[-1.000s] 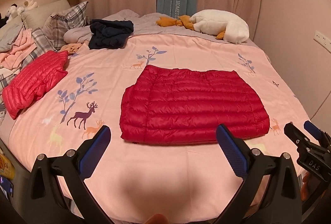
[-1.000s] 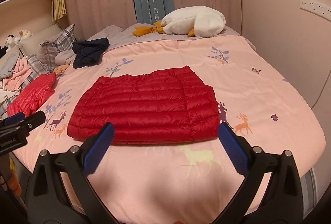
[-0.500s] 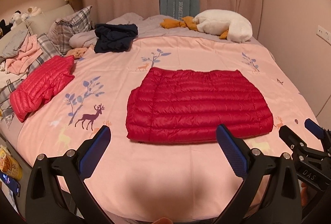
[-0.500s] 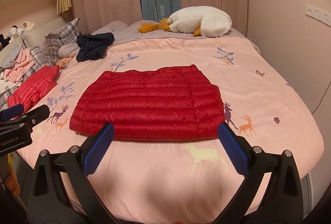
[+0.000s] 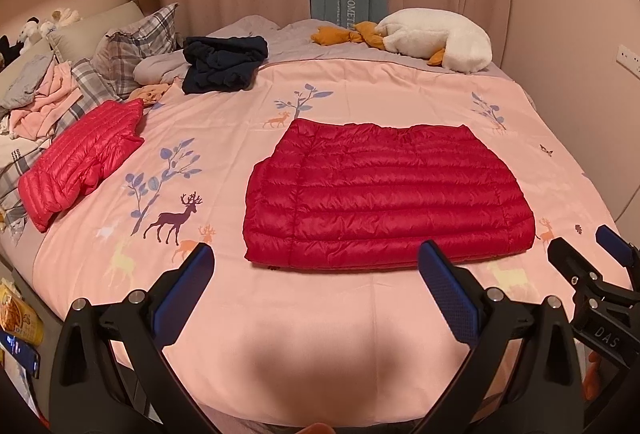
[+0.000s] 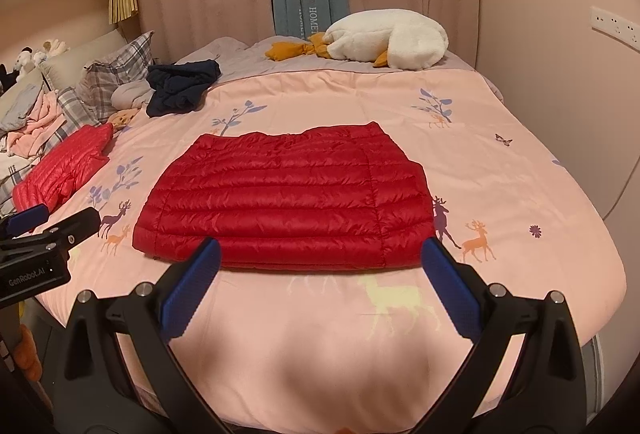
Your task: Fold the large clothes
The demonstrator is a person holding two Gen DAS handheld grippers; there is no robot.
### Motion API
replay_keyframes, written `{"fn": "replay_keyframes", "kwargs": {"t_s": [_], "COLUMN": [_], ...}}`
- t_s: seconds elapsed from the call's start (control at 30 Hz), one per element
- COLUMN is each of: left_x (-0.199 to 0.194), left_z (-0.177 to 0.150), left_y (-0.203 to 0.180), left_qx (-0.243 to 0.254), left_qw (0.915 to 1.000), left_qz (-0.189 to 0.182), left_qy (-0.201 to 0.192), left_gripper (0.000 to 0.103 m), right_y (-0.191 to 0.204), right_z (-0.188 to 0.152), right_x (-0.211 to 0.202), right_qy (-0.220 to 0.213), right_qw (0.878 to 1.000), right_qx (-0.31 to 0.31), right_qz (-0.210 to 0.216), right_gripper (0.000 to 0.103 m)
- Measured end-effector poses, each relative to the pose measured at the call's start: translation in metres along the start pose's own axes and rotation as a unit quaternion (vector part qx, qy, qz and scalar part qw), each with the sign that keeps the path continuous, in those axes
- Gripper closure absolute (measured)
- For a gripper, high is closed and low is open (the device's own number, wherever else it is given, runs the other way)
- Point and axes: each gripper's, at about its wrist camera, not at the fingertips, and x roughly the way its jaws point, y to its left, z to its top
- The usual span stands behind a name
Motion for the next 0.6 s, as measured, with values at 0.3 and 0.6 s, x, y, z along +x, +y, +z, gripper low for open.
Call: {"fn": "replay_keyframes", "kwargs": {"t_s": [0.3, 0.6], "left_x": [0.0015, 0.0022], "left_z": [-0.0014, -0.0015], "left_y": [0.0, -0.002], "left_qx": [0.008, 0.015], "left_qw": [0.9999, 0.9997], "left_qz": [0.013, 0.017], "left_qy": [-0.003, -0.002], "left_gripper": [0.001, 0.001], "right_y": [0.0028, 0.0033], "right_z": [-0.0025, -0.0029], "right_x": [0.0026, 0.0034], "right_qy": [0.006, 0.008], "right_qw": [1.0, 1.0], "right_qx": [-0.001, -0.001], "right_qz": [0.001, 0.002], "right_gripper": [0.002, 0.002]}}
